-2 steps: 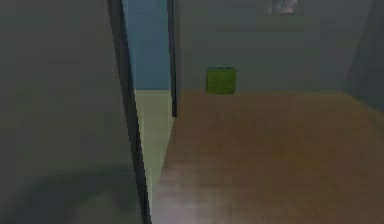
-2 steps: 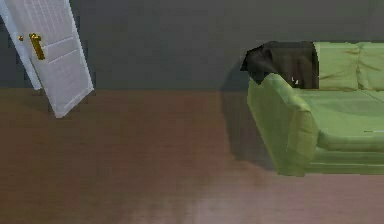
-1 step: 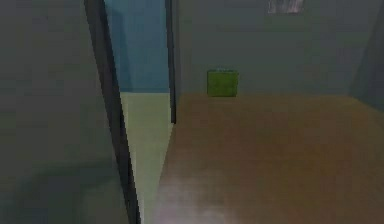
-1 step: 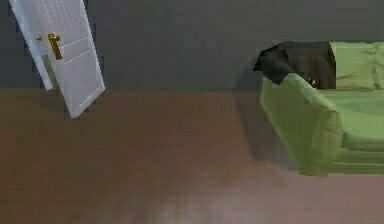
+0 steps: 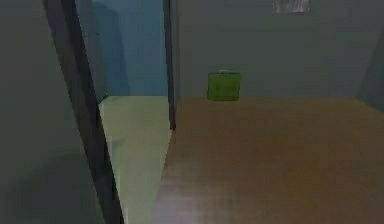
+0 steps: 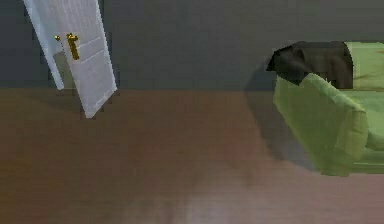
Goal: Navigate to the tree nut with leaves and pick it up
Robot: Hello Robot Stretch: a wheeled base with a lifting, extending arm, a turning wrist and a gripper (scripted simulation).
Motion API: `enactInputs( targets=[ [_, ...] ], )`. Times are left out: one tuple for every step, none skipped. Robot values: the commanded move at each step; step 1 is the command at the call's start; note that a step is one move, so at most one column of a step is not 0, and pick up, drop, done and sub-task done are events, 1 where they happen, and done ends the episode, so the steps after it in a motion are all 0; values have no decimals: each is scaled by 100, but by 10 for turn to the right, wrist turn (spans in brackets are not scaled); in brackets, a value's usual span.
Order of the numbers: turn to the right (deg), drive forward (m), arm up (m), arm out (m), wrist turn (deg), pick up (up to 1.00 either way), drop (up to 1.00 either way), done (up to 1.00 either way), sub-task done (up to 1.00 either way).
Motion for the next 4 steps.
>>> enactInputs(
  targets=[
    [450,0,0,0,0,0,0,0,0],
    [450,0,0,0,0,0,0,0,0],
    [0,30,0,0,0,0,0,0,0],
    [-450,0,0,0,0,0,0,0,0]
  ],
)
